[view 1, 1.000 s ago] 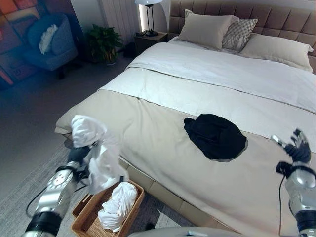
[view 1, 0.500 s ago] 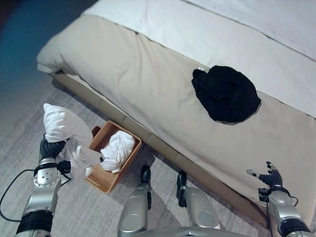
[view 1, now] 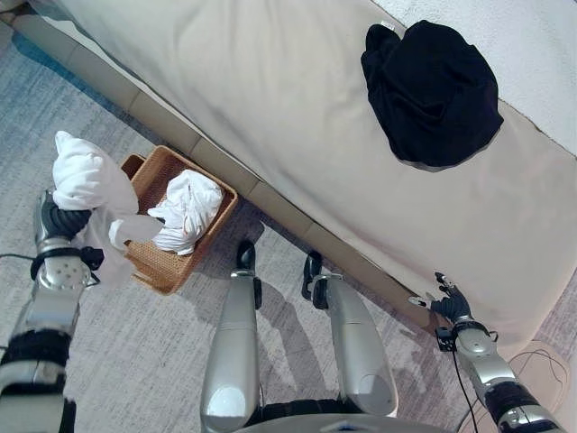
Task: Pick up clothes into the bucket
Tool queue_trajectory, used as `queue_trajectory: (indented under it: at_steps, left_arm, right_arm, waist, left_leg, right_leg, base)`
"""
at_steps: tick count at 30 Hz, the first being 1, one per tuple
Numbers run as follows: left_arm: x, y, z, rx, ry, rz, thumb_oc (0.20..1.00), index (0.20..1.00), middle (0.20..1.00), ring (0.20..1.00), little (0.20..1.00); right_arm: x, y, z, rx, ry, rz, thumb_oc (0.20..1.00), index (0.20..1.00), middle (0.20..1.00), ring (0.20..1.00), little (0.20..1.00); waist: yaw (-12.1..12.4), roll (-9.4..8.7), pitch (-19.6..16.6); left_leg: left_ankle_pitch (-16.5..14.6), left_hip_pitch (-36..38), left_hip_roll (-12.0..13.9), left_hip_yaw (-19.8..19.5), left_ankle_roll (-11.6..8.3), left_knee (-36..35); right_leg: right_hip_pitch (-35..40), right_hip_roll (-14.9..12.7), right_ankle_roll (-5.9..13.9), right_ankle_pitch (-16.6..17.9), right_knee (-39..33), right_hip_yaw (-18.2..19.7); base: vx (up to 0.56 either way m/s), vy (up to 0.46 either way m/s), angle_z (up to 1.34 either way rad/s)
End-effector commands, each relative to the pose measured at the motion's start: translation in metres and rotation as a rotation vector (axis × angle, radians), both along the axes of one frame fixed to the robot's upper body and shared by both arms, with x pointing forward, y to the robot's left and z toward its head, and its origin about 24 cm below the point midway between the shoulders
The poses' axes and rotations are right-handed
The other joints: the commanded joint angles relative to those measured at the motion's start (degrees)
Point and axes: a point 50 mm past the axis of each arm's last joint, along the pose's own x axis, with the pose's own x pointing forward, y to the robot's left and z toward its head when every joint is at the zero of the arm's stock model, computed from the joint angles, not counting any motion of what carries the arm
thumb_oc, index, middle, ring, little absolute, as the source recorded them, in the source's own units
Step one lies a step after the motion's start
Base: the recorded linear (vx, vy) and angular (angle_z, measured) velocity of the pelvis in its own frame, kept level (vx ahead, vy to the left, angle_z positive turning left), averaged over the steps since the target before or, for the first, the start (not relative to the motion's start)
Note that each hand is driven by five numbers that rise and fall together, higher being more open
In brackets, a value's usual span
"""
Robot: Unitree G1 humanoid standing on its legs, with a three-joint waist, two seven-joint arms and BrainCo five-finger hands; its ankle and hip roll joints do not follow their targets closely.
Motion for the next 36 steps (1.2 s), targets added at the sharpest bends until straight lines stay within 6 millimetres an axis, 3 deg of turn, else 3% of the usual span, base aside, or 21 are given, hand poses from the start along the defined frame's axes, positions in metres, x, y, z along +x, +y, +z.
queue_trajectory:
  at_steps: [1, 6, 17, 18, 19, 26, 29, 36]
  left_arm:
    - [0.002, 0.003, 0.023, 0.088, -0.066, 0.021, 0.200, 0.200, 0.200, 0.200, 0.200]
    - [0.009, 0.003, 0.037, 0.153, -0.067, 0.020, 0.200, 0.200, 0.200, 0.200, 0.200]
    - [0.014, 0.001, 0.041, 0.176, -0.050, 0.028, 0.200, 0.200, 0.200, 0.200, 0.200]
    - [0.014, 0.002, 0.036, 0.163, -0.027, 0.036, 0.740, 0.740, 0.740, 0.740, 0.740]
    - [0.015, 0.002, 0.033, 0.177, -0.004, 0.047, 1.000, 1.000, 1.000, 1.000, 1.000]
    - [0.010, 0.007, 0.016, 0.162, 0.057, 0.103, 1.000, 1.000, 1.000, 1.000, 1.000]
    - [0.002, 0.015, 0.002, 0.173, 0.149, 0.151, 1.000, 1.000, 1.000, 1.000, 1.000]
    - [-0.013, 0.025, -0.011, 0.123, 0.166, 0.210, 1.000, 1.000, 1.000, 1.000, 1.000]
  right_arm:
    - [-0.009, -0.009, 0.000, 0.004, -0.032, -0.064, 1.000, 1.000, 1.000, 1.000, 1.000]
    - [-0.006, -0.007, 0.004, 0.015, -0.064, -0.071, 1.000, 1.000, 1.000, 1.000, 1.000]
    - [0.001, -0.004, 0.011, 0.040, -0.111, -0.073, 1.000, 1.000, 1.000, 1.000, 1.000]
    - [0.002, -0.002, 0.012, 0.045, -0.114, -0.070, 1.000, 1.000, 1.000, 1.000, 1.000]
    - [0.004, -0.001, 0.012, 0.040, -0.114, -0.058, 1.000, 1.000, 1.000, 1.000, 1.000]
    - [0.009, 0.001, 0.017, 0.041, -0.131, -0.046, 1.000, 1.000, 1.000, 1.000, 1.000]
    - [0.009, 0.003, 0.016, 0.044, -0.118, -0.025, 1.000, 1.000, 1.000, 1.000, 1.000]
    - [0.013, 0.006, 0.017, 0.055, -0.120, -0.014, 1.000, 1.000, 1.000, 1.000, 1.000]
  waist:
    - [-0.48, -1.27, -1.14]
    - [-0.72, -1.89, -1.14]
    - [-0.97, -2.23, -1.14]
    - [-1.04, -2.20, -1.14]
    - [-1.16, -2.14, -1.14]
    - [-1.30, -2.10, -1.14]
    - [-1.38, -2.06, -1.14]
    - [-1.28, -1.81, -1.14]
  left_leg:
    - [-4.62, -3.13, -0.60, 0.19, 3.03, 5.96]
    - [-5.61, -10.44, -1.09, -0.74, 3.24, 10.32]
    - [-6.94, -18.52, -1.59, -1.39, 3.43, 15.17]
    - [-7.09, -19.07, -1.59, -1.38, 3.47, 15.76]
    - [-7.30, -19.36, -1.54, -1.28, 3.52, 16.02]
    - [-7.28, -18.89, -1.33, -1.02, 3.67, 15.45]
    - [-7.09, -17.82, -1.02, -0.89, 3.85, 14.14]
    - [-5.77, -15.56, -0.70, -0.63, 3.95, 10.51]
  right_leg:
    - [-2.06, -3.27, 4.34, 4.67, -2.88, 1.62]
    - [-9.10, -3.61, 4.08, 3.33, 1.83, 0.94]
    - [-17.05, -4.09, 3.74, 1.81, 6.63, 0.16]
    - [-17.75, -4.14, 3.67, 1.62, 7.39, 0.15]
    - [-18.04, -4.20, 3.62, 1.39, 7.68, 0.13]
    - [-17.93, -4.11, 3.57, 1.59, 7.05, 0.43]
    - [-17.06, -3.90, 3.59, 2.16, 5.32, 0.77]
    - [-15.11, -3.49, 3.82, 3.57, 1.66, 1.26]
  base:
    - [-0.02, -0.019, 0.06]
    - [0.00, -0.013, 0.11]
    - [0.01, 0.001, 0.04]
    - [0.00, 0.000, 0.00]
    - [0.00, 0.000, 0.00]
    - [0.00, 0.000, 0.00]
    - [0.00, 0.000, 0.00]
    - [0.00, 0.000, -0.01]
